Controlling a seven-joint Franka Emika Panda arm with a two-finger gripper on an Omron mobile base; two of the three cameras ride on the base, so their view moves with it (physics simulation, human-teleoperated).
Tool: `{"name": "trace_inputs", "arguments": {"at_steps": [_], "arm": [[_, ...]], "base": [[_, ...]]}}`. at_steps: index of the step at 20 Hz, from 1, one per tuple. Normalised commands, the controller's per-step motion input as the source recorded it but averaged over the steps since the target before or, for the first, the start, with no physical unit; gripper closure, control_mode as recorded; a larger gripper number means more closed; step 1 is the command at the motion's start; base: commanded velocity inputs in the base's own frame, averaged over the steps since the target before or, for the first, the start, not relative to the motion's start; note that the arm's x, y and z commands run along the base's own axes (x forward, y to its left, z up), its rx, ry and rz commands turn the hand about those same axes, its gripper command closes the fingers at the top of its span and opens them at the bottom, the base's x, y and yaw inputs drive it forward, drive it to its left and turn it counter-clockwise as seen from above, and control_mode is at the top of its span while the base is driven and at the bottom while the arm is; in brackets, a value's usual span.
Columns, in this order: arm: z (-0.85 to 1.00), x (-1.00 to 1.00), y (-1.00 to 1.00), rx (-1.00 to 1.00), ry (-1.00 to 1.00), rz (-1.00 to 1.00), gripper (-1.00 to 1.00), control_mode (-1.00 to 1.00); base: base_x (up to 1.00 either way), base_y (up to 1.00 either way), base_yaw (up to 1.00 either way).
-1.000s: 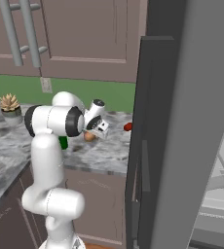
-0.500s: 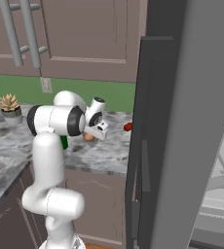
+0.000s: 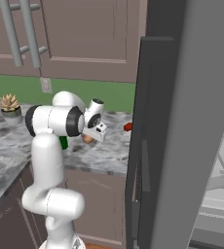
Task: Place the beer on the top shelf of the fridge to keep it out of children's reach, and place the onion and bell pepper on lower shelves for easy access.
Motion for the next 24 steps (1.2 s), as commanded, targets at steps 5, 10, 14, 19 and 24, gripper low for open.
{"name": "trace_inputs", "arguments": {"at_steps": [5,10,14,19,24], "arm": [[-0.03,0.0,0.01,0.0,0.0,0.0,1.0,-1.0],[0.21,-0.21,-0.03,0.0,0.0,0.0,1.0,-1.0],[0.76,-0.69,-0.24,0.0,0.0,0.01,1.0,-1.0],[0.71,-1.0,-0.39,-0.05,0.0,0.01,1.0,-1.0],[0.45,-1.0,-0.11,-0.11,-0.01,0.03,1.0,-1.0]], "base": [[0.0,0.0,0.0],[0.0,0.0,0.0],[0.0,0.0,0.0],[0.0,0.0,0.0],[0.0,0.0,0.0]]}}
